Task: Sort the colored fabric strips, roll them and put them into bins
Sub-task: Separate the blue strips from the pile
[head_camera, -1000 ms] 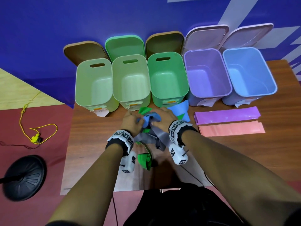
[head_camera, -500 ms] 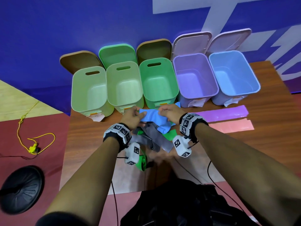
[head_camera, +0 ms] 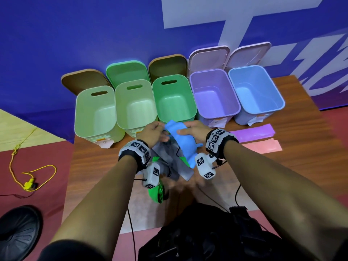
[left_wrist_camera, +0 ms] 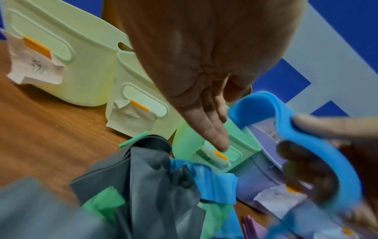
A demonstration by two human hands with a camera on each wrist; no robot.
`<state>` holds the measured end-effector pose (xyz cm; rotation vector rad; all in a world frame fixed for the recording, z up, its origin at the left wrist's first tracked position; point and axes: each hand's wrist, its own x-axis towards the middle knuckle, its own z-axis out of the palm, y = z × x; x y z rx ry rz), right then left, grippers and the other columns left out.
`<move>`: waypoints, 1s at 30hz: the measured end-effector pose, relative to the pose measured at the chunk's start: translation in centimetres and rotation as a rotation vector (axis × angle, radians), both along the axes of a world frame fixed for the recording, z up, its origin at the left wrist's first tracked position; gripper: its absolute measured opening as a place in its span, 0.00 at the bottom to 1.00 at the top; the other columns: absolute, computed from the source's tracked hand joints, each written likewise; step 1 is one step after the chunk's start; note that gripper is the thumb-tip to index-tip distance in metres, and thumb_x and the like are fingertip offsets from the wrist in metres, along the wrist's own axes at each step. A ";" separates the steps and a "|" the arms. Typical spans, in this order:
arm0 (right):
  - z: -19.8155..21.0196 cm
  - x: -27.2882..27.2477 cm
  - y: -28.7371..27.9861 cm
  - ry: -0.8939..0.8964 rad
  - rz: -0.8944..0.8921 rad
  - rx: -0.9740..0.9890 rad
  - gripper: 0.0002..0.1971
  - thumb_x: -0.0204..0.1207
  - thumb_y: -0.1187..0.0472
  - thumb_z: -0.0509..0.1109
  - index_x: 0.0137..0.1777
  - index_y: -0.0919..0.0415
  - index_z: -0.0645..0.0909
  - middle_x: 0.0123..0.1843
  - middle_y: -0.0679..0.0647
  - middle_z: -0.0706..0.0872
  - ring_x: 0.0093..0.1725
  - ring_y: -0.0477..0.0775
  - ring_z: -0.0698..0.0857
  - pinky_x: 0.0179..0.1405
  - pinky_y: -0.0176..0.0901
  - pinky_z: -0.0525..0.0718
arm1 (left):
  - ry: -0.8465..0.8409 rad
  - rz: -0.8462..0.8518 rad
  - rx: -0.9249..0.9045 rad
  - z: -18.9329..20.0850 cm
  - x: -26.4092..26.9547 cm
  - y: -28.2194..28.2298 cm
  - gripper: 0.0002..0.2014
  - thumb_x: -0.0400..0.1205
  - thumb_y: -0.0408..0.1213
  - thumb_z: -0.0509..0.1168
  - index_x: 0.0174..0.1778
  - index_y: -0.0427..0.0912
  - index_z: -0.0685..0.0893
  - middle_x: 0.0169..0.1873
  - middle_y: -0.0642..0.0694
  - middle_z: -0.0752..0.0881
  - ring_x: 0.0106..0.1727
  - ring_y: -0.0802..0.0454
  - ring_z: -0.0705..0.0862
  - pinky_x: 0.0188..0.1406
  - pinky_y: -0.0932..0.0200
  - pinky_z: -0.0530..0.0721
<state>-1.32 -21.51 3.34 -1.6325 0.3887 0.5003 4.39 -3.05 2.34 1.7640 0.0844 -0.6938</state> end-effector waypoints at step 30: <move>0.3 -0.4 -1.3 0.035 -0.016 -0.142 0.12 0.74 0.58 0.81 0.40 0.66 0.86 0.28 0.57 0.87 0.27 0.52 0.83 0.24 0.35 0.79 | -0.129 -0.468 0.154 1.0 -1.1 -0.7 0.06 0.80 0.32 0.73 0.47 0.43 0.83 0.24 0.46 0.75 0.24 0.55 0.69 0.25 0.68 0.68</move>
